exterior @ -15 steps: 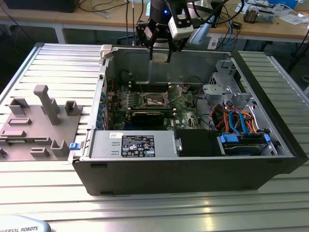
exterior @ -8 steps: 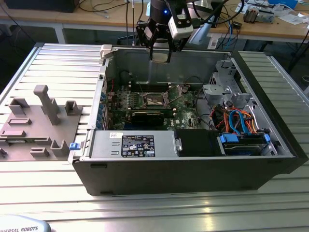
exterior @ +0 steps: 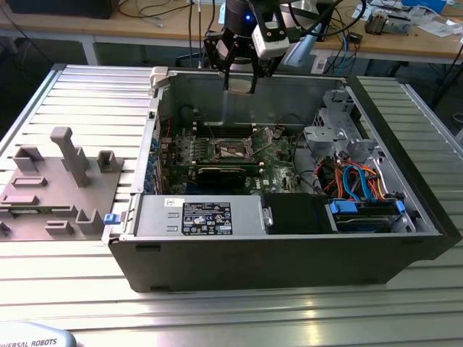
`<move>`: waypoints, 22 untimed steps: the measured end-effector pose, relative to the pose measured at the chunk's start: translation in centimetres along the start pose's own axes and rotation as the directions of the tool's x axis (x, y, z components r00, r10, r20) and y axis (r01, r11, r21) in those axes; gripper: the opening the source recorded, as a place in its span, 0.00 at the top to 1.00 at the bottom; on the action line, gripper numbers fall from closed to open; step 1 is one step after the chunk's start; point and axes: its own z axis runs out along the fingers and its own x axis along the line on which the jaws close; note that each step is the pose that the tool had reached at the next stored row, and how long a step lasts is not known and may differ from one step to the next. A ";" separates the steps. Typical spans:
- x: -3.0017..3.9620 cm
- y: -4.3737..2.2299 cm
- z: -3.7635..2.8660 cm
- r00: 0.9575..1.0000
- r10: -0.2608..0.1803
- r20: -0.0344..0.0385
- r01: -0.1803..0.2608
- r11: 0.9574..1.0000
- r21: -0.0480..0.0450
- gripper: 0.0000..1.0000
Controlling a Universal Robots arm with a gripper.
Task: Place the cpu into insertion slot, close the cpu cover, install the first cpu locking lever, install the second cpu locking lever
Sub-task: 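Place the cpu into insertion slot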
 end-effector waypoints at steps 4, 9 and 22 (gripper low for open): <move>0.00 0.00 0.00 1.000 0.002 0.000 -0.002 1.000 0.000 0.46; 0.00 0.00 0.00 1.000 0.005 0.000 -0.005 1.000 0.000 0.46; 0.00 0.00 0.00 1.000 0.012 0.001 -0.012 1.000 0.000 0.46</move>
